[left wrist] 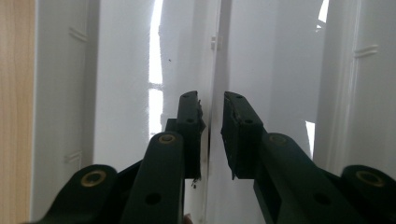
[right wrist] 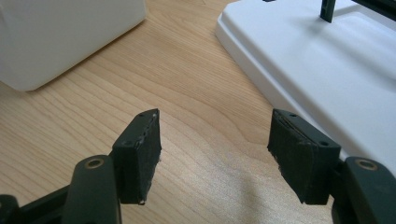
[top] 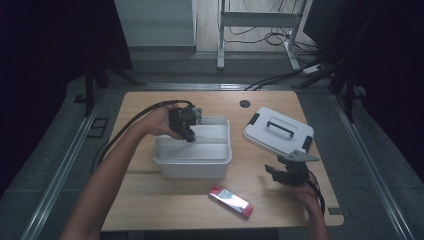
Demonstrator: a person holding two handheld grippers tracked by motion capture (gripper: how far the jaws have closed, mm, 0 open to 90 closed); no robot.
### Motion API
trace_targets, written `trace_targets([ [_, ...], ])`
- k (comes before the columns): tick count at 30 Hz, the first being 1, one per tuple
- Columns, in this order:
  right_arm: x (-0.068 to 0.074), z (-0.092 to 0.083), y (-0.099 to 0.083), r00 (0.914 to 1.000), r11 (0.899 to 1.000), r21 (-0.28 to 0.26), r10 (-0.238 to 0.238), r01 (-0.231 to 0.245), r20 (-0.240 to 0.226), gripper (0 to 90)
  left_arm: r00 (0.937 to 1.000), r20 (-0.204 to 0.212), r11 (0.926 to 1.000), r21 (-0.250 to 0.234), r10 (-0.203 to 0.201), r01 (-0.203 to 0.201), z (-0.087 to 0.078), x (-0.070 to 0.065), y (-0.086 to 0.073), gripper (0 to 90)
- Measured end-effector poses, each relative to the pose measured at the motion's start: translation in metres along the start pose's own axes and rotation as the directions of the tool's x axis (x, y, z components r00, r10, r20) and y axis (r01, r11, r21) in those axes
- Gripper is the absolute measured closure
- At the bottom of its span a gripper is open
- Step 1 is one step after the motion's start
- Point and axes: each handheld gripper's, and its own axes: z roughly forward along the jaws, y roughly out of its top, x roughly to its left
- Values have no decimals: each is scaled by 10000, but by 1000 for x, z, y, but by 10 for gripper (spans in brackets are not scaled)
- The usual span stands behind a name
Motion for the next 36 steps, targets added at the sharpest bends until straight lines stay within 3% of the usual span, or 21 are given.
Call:
trace_targets([
  [10, -1, 0, -1, 10000, 10000, -6, 34, -34, 27, 343, 9999, 88, 9996, 264, 93, -96, 4, 1, 1, 823],
  [27, -2, 0, -1, 10000, 10000, -13, 44, -44, 52, 343, 9999, 117, 9996, 292, 37, -41, 7, 2, 1, 879],
  [36, -3, -1, -2, 9999, 10000, -26, 74, -74, 84, 344, 9997, 157, 9996, 171, 202, -205, 6, 1, 1, 893],
])
